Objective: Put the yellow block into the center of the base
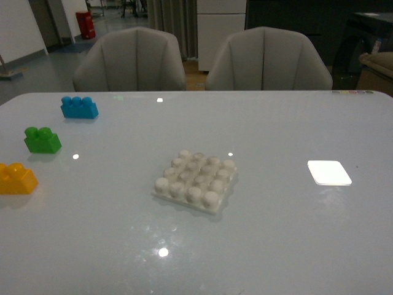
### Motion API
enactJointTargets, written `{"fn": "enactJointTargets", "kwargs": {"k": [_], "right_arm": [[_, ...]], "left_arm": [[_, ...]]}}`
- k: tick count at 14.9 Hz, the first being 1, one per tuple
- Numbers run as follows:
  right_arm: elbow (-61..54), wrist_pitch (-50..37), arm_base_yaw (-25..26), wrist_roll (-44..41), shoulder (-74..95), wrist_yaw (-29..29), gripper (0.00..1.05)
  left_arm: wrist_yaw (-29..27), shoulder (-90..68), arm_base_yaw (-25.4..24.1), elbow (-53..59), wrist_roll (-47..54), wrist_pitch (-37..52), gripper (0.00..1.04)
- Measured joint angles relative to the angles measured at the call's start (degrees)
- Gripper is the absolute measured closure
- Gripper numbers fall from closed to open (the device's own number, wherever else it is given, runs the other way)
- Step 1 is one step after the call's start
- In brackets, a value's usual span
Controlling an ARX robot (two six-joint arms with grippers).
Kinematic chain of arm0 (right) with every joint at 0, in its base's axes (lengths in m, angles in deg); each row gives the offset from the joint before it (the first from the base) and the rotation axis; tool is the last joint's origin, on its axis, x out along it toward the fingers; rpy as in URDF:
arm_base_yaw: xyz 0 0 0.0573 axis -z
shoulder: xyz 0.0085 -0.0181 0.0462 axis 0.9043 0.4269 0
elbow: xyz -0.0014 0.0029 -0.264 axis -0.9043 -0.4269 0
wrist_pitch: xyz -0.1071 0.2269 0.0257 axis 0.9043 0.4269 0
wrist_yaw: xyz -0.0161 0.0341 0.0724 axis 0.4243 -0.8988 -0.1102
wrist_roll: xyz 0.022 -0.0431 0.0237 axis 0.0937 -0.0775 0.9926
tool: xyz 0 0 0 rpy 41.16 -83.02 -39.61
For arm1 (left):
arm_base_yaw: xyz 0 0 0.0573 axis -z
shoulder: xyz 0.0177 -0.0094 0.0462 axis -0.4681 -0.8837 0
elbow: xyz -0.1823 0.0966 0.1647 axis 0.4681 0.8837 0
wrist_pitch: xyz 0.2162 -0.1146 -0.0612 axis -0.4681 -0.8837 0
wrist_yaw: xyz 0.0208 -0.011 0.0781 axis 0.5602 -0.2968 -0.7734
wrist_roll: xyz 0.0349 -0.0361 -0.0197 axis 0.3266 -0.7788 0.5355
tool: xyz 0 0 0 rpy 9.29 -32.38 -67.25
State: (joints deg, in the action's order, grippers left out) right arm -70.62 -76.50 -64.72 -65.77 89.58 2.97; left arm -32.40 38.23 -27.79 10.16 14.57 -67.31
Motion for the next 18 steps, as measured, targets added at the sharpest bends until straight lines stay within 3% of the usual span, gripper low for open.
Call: {"fn": "enactJointTargets", "kwargs": {"k": [1,3,5,10,11,12,18], "right_arm": [[0.0,0.0,0.0,0.0,0.0,0.0,1.03],[0.0,0.0,0.0,-0.1,0.0,0.0,0.8],[0.0,0.0,0.0,-0.1,0.0,0.0,0.69],[0.0,0.0,0.0,-0.1,0.0,0.0,0.06],[0.0,-0.1,0.0,-0.2,0.0,0.0,0.06],[0.0,0.0,0.0,-0.2,0.0,0.0,0.06],[0.0,0.0,0.0,-0.2,0.0,0.0,0.06]], "left_arm": [[0.0,0.0,0.0,0.0,0.0,0.0,0.07],[0.0,0.0,0.0,0.0,0.0,0.0,0.07],[0.0,0.0,0.0,0.0,0.0,0.0,0.07],[0.0,0.0,0.0,0.0,0.0,0.0,0.07],[-8.8,-14.6,6.4,-9.5,0.2,-14.6,0.07],[-8.5,-25.3,7.3,-14.2,0.7,-4.2,0.07],[-5.4,-34.9,5.1,-15.5,1.7,3.0,0.07]]}}
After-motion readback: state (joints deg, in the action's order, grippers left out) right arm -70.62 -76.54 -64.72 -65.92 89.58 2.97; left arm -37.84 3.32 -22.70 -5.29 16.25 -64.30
